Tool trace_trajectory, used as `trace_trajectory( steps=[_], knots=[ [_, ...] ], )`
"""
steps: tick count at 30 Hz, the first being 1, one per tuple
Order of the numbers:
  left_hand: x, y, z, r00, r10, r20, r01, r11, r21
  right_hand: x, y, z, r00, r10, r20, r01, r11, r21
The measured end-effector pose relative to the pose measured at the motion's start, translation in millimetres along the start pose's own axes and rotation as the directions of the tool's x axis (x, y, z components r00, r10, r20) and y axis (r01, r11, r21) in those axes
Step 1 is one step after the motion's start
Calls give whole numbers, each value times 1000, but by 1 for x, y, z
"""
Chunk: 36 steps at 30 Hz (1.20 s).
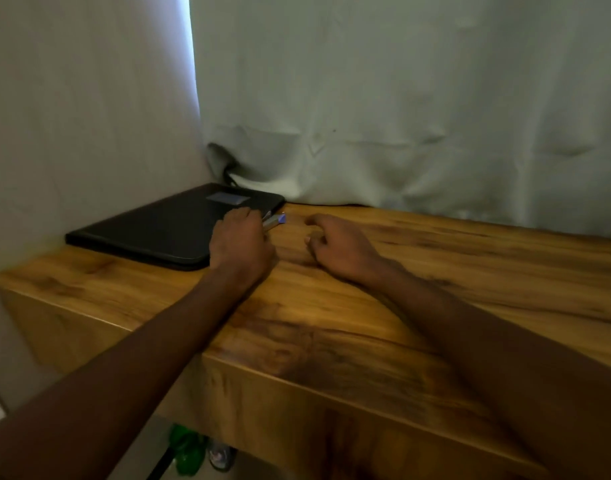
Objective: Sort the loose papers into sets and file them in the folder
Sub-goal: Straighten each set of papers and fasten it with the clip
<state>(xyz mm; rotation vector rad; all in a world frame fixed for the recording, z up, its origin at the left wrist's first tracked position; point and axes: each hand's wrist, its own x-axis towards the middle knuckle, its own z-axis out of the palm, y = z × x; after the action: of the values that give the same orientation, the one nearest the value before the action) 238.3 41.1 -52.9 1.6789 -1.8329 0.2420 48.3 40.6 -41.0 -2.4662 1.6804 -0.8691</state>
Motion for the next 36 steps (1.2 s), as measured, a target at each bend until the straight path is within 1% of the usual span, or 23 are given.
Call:
trace_trajectory(
  steps=[2,4,6,9,12,14,19,22,26,29,33,36],
  knots=[
    [1,-1,1,999,-28,47,24,995,95,19,-9,14,999,-40,8,40,999,9],
    [1,0,2,995,-60,80,49,989,137,34,-14,26,995,-90,39,90,996,4],
    [0,0,3,990,-87,108,72,987,141,46,-18,36,987,-134,87,133,991,15],
    [0,-1,3,988,-85,125,71,991,118,58,-20,48,970,-180,161,186,982,-21],
    [-1,-3,1,989,-94,115,86,993,80,59,-21,52,961,-217,171,222,975,-11],
    [-1,-2,1,991,-91,96,85,994,66,55,-18,50,970,-209,124,213,977,-14],
    [-4,4,-3,998,-11,65,9,1000,28,38,-6,38,996,-83,-25,82,996,-20],
    [-7,8,-6,999,40,24,-39,999,-23,26,2,29,996,-16,-90,13,1000,-26],
    [-12,15,-7,997,74,-12,-75,989,-131,8,8,15,985,13,-172,-22,998,-51],
    [-21,36,-4,997,63,-45,-71,969,-236,-7,18,-4,971,43,-236,-57,997,-53],
    [-36,82,7,990,138,-25,-139,933,-331,-44,49,-42,947,115,-299,-141,988,-66],
    [-41,128,20,978,209,-20,-197,885,-421,-80,85,-76,912,191,-363,-229,971,-65]
  ],
)
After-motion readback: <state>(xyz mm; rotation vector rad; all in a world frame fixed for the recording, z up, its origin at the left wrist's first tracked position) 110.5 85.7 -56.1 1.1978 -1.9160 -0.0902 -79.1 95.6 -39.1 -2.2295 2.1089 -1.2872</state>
